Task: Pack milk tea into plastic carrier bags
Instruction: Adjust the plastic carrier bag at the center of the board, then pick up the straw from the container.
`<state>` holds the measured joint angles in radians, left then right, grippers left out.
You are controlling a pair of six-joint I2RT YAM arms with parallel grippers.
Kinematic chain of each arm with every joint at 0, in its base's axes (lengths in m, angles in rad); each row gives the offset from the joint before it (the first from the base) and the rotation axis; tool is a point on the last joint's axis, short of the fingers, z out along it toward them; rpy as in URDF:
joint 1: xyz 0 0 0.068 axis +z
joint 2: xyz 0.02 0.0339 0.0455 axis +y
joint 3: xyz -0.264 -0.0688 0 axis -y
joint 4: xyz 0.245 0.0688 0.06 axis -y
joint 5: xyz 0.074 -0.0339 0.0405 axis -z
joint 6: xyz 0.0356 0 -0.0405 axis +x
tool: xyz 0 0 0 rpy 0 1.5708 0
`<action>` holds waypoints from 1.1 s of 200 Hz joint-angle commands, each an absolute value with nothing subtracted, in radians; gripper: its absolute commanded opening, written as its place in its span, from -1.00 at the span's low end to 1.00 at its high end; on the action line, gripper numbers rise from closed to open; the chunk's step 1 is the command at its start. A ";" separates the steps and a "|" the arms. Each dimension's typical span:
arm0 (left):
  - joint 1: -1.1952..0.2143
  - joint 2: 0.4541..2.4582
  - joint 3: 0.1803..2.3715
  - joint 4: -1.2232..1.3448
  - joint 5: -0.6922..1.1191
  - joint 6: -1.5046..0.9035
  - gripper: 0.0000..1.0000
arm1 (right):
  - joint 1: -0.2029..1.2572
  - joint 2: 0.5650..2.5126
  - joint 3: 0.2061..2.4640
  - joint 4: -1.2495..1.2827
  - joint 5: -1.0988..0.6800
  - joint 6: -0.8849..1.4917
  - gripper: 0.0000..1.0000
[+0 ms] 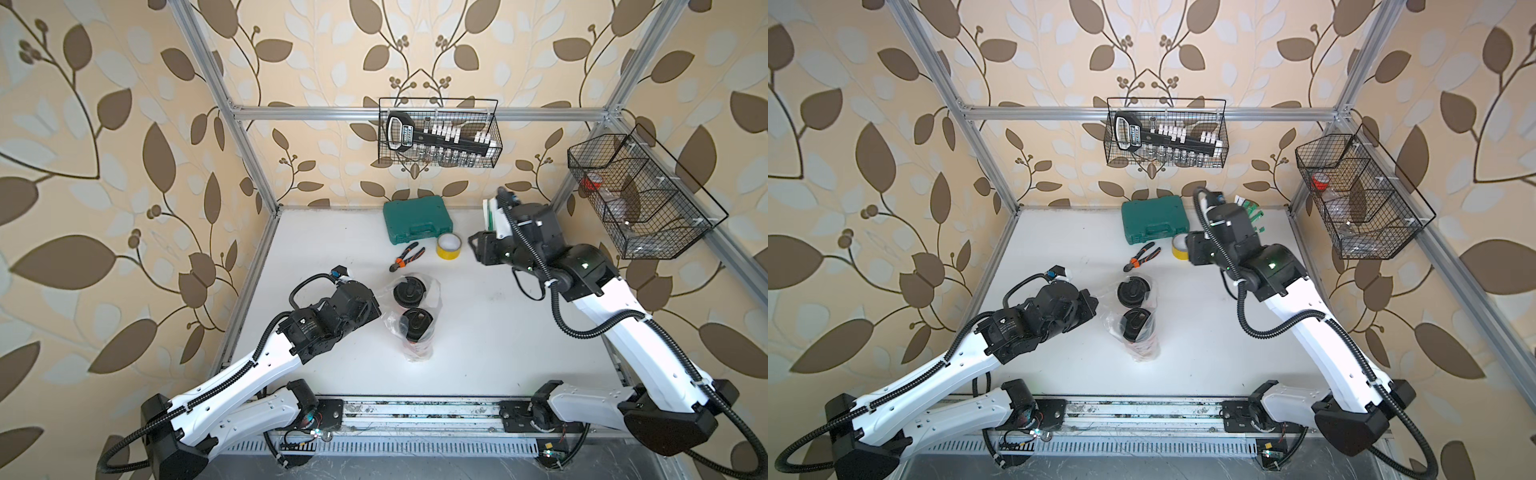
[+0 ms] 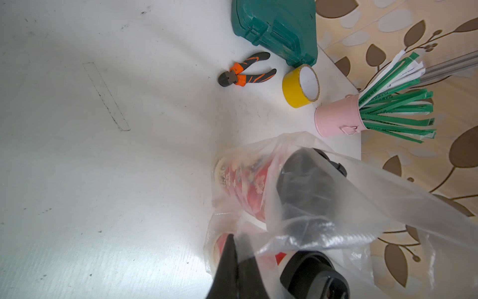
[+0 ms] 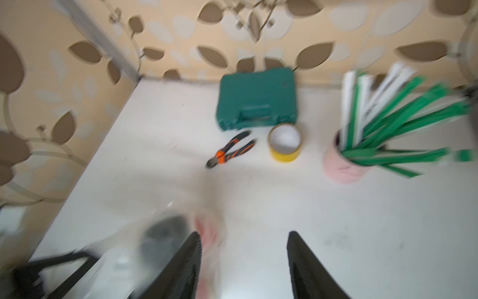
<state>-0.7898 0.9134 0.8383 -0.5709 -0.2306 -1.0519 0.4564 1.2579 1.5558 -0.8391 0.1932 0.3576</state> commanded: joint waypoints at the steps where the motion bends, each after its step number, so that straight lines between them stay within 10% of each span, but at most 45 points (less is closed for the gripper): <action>1: -0.776 0.913 0.871 -0.542 -0.223 -1.042 -1.00 | 0.316 1.335 1.519 -0.805 0.148 0.254 0.01; 129: -0.769 0.894 0.867 -0.541 -0.212 -1.045 -0.99 | 0.142 1.455 1.161 -0.230 0.110 0.450 -0.01; 220: -0.765 0.895 0.868 -0.537 -0.204 -1.049 -0.99 | 0.123 1.599 1.205 -0.187 0.118 0.481 -0.48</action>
<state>-0.7769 0.9100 0.8383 -0.5499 -0.2089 -1.0523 0.1257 1.5906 1.1782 -0.2043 0.1043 0.4744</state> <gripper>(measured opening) 0.047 0.294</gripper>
